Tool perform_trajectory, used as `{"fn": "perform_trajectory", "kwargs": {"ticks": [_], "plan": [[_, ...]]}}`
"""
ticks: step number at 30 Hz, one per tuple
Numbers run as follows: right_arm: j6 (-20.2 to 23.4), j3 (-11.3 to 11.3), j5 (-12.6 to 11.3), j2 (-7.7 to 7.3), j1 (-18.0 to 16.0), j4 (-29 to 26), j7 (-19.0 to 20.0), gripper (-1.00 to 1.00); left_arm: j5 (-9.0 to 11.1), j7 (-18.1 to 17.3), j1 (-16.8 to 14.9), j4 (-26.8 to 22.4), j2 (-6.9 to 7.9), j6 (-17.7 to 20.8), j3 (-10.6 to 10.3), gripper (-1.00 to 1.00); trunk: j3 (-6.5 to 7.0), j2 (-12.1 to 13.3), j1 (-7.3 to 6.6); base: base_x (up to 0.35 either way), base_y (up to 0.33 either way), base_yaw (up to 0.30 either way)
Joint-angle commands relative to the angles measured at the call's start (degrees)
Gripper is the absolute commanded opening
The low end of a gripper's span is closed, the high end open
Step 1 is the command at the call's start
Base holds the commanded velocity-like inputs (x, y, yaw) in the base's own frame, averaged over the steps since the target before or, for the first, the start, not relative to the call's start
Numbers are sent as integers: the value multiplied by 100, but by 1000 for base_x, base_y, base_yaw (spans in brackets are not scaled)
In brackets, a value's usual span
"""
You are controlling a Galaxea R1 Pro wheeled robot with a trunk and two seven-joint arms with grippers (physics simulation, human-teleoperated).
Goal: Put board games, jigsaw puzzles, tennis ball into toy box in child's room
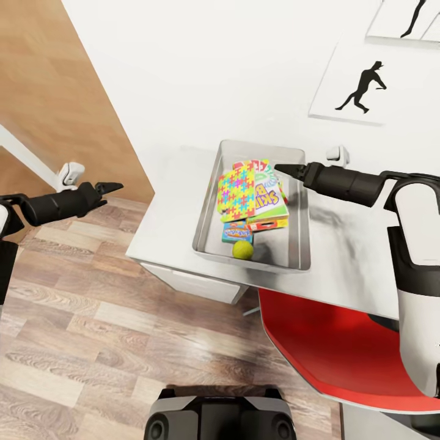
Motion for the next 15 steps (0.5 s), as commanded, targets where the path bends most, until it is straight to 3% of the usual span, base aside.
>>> {"fn": "perform_trajectory", "kwargs": {"ticks": [1,4,11,15], "plan": [[14,8,-8,3,-6,-4,-49,100,60,57,128,-105,5,25,37,100,2,-9,4,0,0,0],[14,17,-7,15,-3,-7,-135,100,61,47,512,-383,10,49,243,100,28,-9,4,0,0,0],[14,25,-7,24,26,-8,-204,100,64,1,1079,-695,-8,76,601,100,91,-9,4,0,0,0],[14,27,-2,23,40,-6,-235,100,66,-15,1338,-775,-54,77,682,100,126,-9,4,0,0,0]]}}
